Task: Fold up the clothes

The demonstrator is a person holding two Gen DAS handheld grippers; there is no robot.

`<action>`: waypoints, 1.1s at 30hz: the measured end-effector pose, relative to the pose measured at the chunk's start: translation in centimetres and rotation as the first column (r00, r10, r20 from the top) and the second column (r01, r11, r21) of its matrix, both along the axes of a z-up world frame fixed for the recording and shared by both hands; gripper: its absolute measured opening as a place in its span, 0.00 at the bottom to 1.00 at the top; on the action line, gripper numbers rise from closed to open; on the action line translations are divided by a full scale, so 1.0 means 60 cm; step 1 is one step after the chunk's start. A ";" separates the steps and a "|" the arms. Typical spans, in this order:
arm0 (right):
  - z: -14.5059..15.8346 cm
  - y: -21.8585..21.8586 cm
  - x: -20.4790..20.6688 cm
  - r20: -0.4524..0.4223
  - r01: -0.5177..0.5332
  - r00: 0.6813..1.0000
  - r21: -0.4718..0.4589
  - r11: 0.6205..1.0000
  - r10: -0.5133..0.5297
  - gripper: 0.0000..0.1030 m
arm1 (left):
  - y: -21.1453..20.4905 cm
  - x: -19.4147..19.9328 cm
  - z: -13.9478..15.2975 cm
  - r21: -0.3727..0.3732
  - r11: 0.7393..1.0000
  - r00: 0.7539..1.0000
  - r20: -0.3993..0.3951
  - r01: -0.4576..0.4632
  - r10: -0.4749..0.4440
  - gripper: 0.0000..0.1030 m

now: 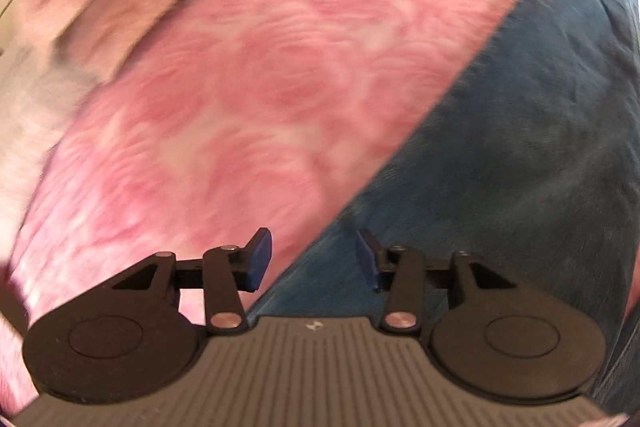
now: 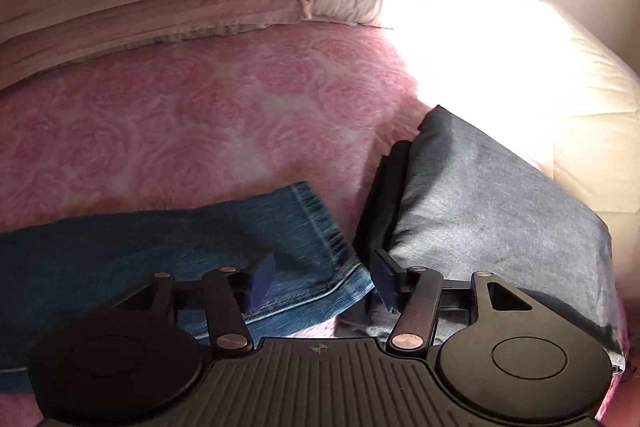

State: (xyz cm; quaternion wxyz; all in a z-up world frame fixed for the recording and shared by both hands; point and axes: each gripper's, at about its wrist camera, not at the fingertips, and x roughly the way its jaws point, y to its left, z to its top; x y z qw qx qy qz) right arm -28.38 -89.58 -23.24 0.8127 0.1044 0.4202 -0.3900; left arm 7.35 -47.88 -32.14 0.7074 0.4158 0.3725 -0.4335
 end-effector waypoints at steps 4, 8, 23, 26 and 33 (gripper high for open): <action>-0.005 0.097 0.018 0.020 -0.123 0.992 0.068 0.990 0.122 0.55 | 0.098 0.016 0.039 0.011 0.991 0.991 0.011 -0.137 0.136 0.41; -0.040 0.208 0.054 0.067 -0.261 0.965 0.240 0.935 0.252 0.55 | 0.227 0.012 0.060 0.062 0.961 0.962 0.041 -0.271 0.269 0.43; -0.068 0.570 0.213 0.121 -0.444 0.893 0.391 0.807 0.432 0.55 | 0.504 0.083 0.016 -0.028 0.862 0.842 -0.231 -0.507 0.487 0.43; -0.068 0.627 0.231 0.107 -0.446 0.891 0.384 0.808 0.441 0.55 | 0.504 0.106 -0.012 -0.035 0.864 0.818 -0.343 -0.502 0.461 0.43; -0.075 0.750 0.258 0.070 -0.445 0.886 0.405 0.799 0.458 0.55 | 0.516 0.131 -0.023 -0.061 0.871 0.797 -0.439 -0.488 0.415 0.14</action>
